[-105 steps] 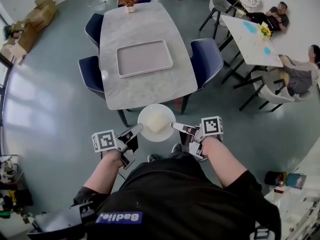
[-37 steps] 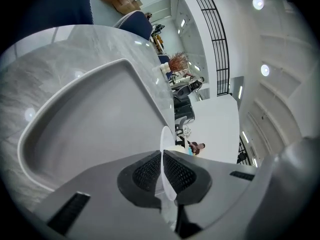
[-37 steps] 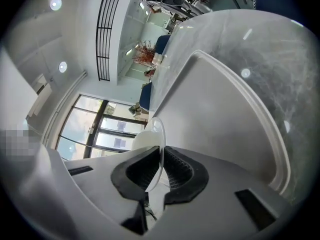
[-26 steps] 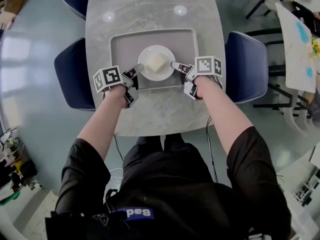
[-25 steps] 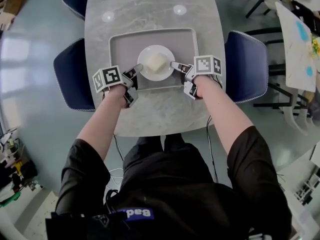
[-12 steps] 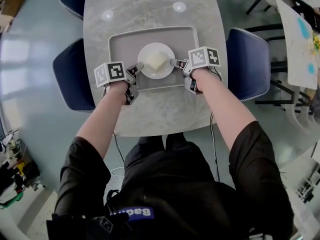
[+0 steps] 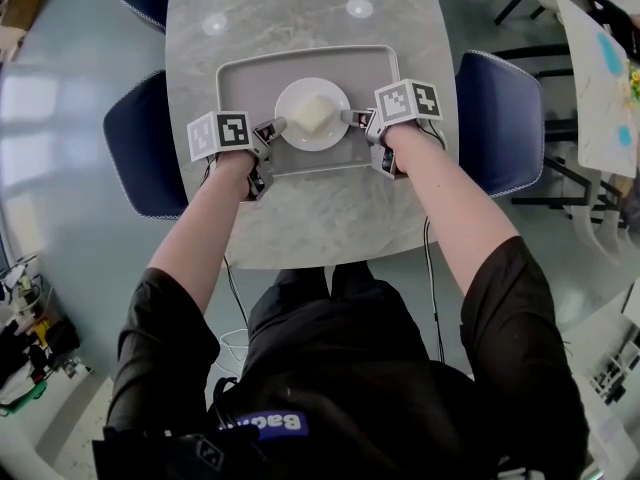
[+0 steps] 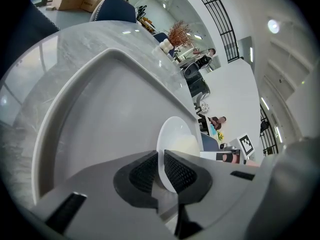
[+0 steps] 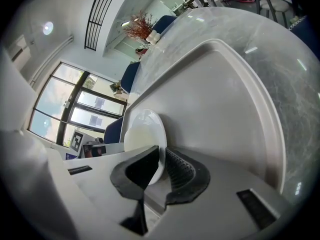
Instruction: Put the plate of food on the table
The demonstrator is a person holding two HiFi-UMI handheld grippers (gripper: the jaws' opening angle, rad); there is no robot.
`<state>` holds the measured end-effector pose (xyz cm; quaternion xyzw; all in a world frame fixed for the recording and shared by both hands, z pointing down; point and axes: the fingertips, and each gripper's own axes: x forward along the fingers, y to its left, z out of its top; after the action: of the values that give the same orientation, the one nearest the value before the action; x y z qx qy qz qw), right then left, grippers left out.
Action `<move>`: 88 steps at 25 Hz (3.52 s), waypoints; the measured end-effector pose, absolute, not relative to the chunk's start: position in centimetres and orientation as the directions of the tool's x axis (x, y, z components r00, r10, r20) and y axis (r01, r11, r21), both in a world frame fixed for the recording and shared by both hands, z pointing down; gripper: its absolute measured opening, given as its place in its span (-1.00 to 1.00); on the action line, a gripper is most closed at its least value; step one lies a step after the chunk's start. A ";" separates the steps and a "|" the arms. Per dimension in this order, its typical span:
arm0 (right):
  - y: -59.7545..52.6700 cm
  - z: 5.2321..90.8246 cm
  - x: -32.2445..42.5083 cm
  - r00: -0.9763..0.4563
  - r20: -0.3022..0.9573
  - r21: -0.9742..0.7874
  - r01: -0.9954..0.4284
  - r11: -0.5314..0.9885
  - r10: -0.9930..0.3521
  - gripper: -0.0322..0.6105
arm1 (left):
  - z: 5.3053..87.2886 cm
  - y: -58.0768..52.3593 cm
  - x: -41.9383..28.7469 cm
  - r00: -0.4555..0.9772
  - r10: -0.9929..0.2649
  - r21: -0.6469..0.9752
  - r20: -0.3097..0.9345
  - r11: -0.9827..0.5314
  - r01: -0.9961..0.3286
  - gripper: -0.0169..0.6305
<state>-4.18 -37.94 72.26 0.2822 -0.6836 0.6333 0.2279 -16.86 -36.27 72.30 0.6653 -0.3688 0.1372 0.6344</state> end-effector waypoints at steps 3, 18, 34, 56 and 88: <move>-38.1 72.5 -3.8 -0.731 0.675 -0.732 -0.681 0.030 -0.104 -0.80 | 72.5 -36.4 -16.8 0.686 -0.311 0.739 0.658 0.094 -0.667 -0.86; -37.7 71.3 -3.2 -0.742 0.647 -0.745 -0.664 0.058 -0.176 -0.80 | 72.1 -36.1 -18.6 0.617 -0.360 0.680 0.700 0.074 -0.729 -0.79; -32.8 67.1 -3.3 -0.674 0.673 -0.555 -0.733 0.394 -0.306 -0.80 | 65.7 -31.7 -17.1 0.546 -0.526 0.493 0.653 -0.252 -0.833 -0.80; -18.2 54.1 -3.8 -0.801 0.488 -0.472 -0.577 0.667 -0.347 -0.81 | 50.3 -18.6 -10.9 0.642 -0.594 0.392 0.486 -0.508 -0.767 -0.80; -10.6 45.0 -4.0 -0.918 0.274 -0.327 -0.370 0.870 -0.287 -0.87 | 43.2 -10.6 -4.6 0.810 -0.515 0.324 0.281 -0.744 -0.585 -0.92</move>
<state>-4.02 -10.57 45.00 0.1709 -0.9608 0.1894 0.1088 -4.56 -10.59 43.20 0.9297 -0.2955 0.0868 0.2019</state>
